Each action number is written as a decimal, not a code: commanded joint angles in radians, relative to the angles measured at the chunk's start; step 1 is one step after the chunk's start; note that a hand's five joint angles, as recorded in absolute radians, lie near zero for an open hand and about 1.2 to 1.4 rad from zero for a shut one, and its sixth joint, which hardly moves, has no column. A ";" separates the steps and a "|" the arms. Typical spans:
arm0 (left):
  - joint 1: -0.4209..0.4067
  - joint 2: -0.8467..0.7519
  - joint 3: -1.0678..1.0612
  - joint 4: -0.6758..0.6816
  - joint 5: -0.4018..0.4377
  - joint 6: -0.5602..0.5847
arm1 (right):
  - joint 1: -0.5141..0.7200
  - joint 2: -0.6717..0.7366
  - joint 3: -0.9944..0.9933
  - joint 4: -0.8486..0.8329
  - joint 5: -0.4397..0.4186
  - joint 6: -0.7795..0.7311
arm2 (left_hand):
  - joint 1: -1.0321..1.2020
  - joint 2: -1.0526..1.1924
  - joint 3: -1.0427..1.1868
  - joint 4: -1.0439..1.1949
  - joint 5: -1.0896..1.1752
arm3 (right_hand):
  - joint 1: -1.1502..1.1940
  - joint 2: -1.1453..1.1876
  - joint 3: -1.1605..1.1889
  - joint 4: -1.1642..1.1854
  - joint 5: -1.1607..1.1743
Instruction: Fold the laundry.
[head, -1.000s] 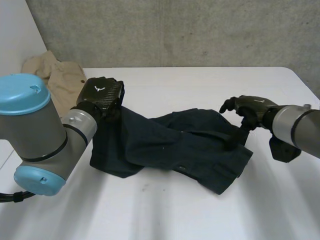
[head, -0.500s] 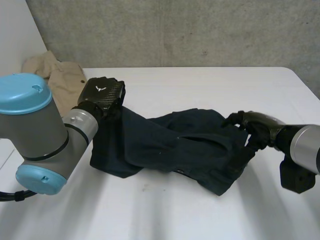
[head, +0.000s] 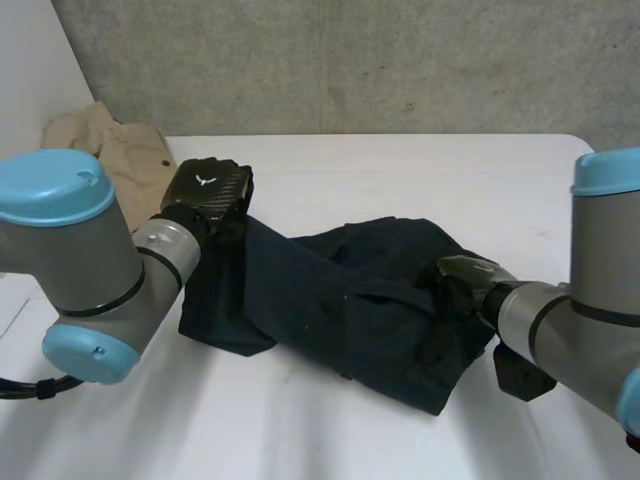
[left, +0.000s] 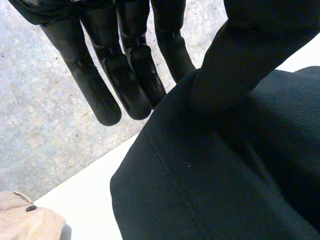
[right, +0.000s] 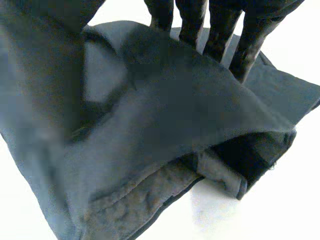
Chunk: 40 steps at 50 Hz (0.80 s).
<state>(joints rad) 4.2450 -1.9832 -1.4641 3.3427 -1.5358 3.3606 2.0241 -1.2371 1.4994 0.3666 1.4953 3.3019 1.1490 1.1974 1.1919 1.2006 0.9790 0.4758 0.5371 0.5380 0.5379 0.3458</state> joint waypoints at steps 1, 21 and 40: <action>0.007 -0.085 0.082 0.006 0.000 0.000 | 0.007 0.074 -0.105 -0.021 -0.018 -0.040 | 0.247 0.199 0.204 0.196 0.243 | 0.920 0.859 0.858 0.858 0.876; 0.013 0.061 0.466 0.461 -0.185 0.028 | 0.008 0.237 -1.081 -0.370 0.008 -0.702 | 0.247 0.199 0.204 0.196 0.243 | 0.920 0.859 0.858 0.858 0.876; -0.016 0.164 -0.076 0.377 -0.181 0.036 | -0.002 0.249 -0.677 -0.316 -0.242 -0.705 | 0.247 0.199 0.204 0.196 0.243 | 0.920 0.859 0.858 0.858 0.876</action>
<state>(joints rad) 4.2422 -1.8149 -1.3719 3.8059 -1.7172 3.3898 2.0261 -1.0045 0.6620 -0.0191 1.3311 2.6020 1.1490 1.1989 1.1940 1.2013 0.9790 0.9857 1.1734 1.1835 1.1882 0.9894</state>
